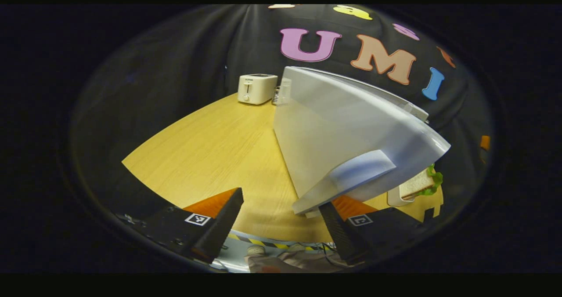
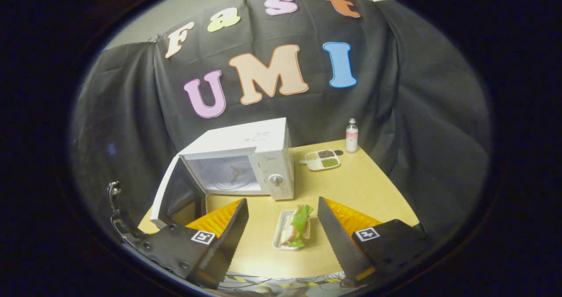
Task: Open the microwave oven with the left hand, put the food in, and close the microwave oven.
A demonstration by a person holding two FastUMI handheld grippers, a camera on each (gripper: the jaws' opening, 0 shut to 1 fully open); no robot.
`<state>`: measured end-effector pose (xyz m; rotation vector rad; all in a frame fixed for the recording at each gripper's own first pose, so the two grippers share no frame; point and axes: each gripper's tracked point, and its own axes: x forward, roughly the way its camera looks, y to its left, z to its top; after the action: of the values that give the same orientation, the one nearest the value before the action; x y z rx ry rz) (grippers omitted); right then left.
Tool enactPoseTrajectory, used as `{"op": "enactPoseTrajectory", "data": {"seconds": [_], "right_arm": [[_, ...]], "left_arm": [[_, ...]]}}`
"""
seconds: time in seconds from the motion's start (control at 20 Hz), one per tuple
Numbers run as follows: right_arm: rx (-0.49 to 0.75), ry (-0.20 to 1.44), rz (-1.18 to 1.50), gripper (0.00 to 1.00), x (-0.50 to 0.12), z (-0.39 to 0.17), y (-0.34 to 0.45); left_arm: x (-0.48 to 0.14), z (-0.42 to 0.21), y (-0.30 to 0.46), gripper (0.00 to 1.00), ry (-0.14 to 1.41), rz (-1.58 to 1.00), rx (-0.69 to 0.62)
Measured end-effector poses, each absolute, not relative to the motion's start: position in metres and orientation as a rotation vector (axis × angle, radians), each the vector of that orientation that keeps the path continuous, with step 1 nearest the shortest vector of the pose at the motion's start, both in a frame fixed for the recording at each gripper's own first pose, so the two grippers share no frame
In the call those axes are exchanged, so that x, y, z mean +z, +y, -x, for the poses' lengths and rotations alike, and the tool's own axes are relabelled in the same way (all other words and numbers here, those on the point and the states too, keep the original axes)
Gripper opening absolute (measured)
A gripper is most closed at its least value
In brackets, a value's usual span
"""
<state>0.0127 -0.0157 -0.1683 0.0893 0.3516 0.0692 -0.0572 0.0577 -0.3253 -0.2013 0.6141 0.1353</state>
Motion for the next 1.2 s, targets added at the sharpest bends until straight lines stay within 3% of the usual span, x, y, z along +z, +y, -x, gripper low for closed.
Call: {"op": "enactPoseTrajectory", "data": {"seconds": [0.55,0.95,1.0,1.2], "right_arm": [[0.000,0.371,-0.108,0.92,-0.188,0.028,0.048],[-0.068,0.423,-0.118,0.92,-0.212,0.046,0.061],[-0.076,0.437,-0.122,0.99,-0.216,0.044,0.059],[-0.105,0.504,-0.111,0.99,-0.228,0.033,0.041]], "left_arm": [[-0.305,0.089,0.153,0.97,0.604,0.221,0.139],[-0.295,0.101,0.235,0.97,0.575,0.207,0.221],[-0.291,0.104,0.242,0.98,0.567,0.198,0.234],[-0.267,0.115,0.261,0.97,0.521,0.173,0.294]]}}
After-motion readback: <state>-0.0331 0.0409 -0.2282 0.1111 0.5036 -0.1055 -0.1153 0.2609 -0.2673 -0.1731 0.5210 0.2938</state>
